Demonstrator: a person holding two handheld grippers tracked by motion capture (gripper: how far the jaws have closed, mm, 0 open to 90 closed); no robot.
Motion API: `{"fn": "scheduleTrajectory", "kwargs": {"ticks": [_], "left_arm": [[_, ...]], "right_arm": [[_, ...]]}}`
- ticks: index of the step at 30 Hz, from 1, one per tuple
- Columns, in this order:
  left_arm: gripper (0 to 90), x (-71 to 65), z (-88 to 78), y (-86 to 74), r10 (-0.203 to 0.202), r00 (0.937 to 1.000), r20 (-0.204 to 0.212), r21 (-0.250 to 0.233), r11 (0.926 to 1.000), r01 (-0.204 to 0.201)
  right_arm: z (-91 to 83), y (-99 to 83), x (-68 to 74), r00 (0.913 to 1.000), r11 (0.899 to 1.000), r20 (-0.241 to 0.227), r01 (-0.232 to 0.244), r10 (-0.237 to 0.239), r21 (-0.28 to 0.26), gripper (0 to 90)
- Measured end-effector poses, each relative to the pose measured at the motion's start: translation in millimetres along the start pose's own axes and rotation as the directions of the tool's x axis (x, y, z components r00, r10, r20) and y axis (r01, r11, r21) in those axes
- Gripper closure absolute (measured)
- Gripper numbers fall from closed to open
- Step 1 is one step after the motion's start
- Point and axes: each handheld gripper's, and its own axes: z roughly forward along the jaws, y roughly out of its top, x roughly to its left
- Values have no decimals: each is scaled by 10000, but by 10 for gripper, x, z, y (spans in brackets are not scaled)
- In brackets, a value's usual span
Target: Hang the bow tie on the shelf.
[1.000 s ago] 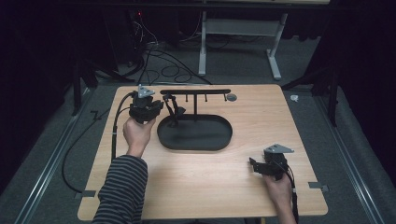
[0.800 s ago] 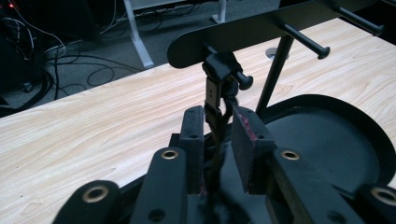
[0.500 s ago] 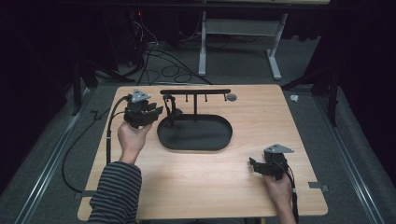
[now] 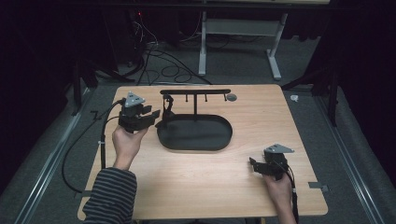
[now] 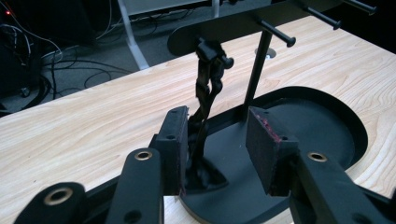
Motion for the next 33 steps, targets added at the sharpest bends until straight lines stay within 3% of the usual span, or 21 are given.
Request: {"fn": "scheduleTrajectory", "kwargs": {"ticks": [17,33], "left_arm": [[553,12,-169,-154,-53,9998,-214,-327,9995,46],[538,95,-261,-329,-414,9984,-384,-357,9986,401]], "right_arm": [[0,0,0,10000,10000,-5,3,-3,1,294],[0,0,0,10000,10000,-5,3,-3,0,295]]}}
